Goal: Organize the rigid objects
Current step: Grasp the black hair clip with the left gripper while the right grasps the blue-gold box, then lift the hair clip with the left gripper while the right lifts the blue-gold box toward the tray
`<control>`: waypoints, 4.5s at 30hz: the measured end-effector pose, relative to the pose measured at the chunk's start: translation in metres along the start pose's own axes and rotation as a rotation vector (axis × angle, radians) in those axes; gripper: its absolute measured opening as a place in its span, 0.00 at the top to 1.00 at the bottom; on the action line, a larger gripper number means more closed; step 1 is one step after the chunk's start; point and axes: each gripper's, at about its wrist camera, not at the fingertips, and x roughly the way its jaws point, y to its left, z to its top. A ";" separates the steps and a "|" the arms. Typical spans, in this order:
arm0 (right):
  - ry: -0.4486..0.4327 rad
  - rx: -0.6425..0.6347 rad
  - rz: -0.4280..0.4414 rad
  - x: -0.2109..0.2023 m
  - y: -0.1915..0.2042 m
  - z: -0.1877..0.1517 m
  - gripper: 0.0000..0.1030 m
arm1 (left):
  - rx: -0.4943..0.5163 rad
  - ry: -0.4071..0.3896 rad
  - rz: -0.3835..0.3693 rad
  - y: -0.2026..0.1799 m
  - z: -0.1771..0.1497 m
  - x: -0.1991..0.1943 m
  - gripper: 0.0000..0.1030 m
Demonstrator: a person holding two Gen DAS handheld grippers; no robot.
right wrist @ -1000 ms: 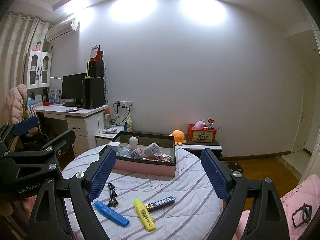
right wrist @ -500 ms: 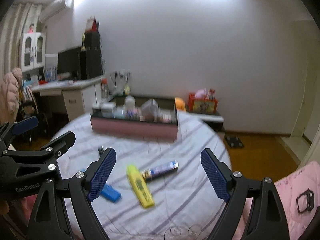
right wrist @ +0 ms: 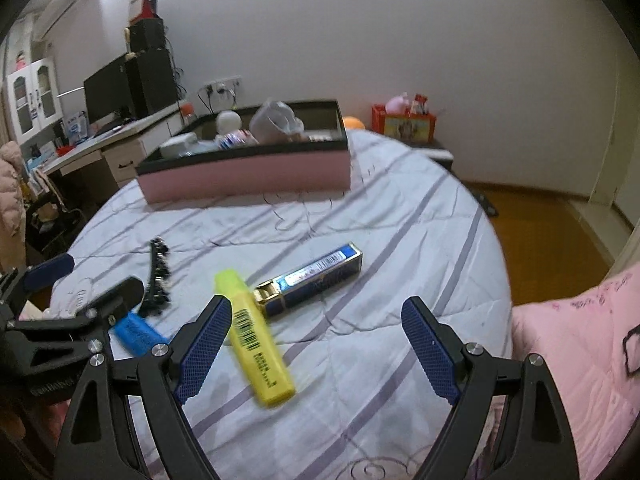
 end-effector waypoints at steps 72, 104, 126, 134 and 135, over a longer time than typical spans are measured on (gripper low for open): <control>-0.150 -0.148 0.164 -0.005 0.059 0.070 0.85 | -0.037 -0.184 -0.046 0.026 0.058 -0.040 0.76; -0.290 -0.200 0.146 -0.066 0.089 0.084 0.85 | -0.079 -0.216 -0.047 0.040 0.053 -0.083 0.77; -0.078 -0.159 0.144 0.015 0.074 0.038 0.85 | -0.038 0.092 -0.082 0.024 0.005 0.033 0.59; -0.080 -0.160 0.152 0.017 0.074 0.041 0.85 | -0.106 0.009 -0.062 0.038 0.016 0.020 0.81; -0.084 -0.159 0.153 0.016 0.074 0.041 0.85 | -0.114 -0.016 -0.067 0.041 0.020 0.013 0.81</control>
